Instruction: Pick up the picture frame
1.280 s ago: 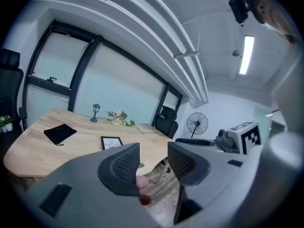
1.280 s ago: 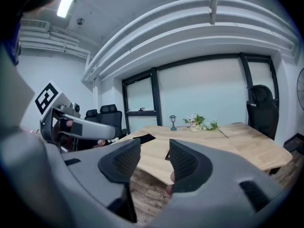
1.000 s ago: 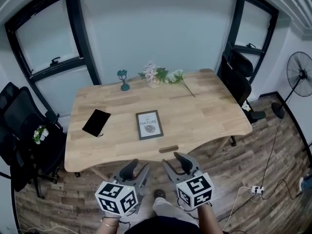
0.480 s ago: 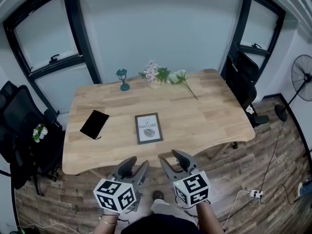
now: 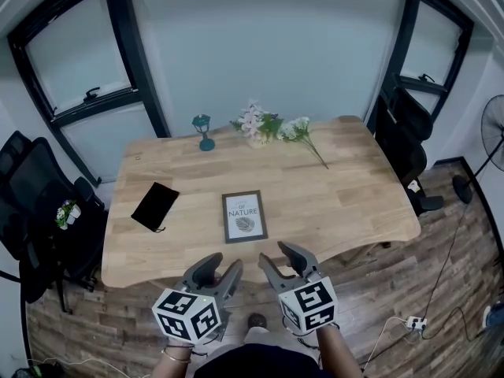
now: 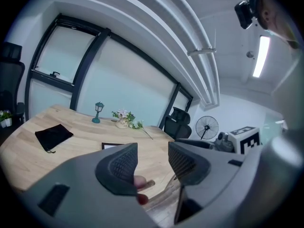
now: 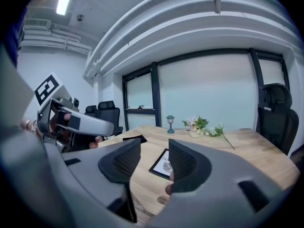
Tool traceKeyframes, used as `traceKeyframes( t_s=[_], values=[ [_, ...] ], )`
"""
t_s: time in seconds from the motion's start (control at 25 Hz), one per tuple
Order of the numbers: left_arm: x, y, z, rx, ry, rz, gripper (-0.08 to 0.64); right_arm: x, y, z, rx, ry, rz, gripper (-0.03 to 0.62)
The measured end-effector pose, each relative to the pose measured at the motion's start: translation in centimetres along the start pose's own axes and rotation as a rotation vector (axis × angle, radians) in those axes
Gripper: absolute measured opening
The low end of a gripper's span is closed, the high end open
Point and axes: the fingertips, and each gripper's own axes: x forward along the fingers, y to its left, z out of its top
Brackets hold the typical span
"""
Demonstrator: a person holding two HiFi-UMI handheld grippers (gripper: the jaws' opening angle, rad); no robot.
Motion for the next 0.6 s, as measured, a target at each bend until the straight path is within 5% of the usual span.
traceKeyframes(
  t_s=[0.6],
  values=[
    [3.3,3.5,0.5,-0.032,0.018,0.069,0.184,4.4,-2.5,0.3,0.028,0.014,0.035,0.164]
  ],
)
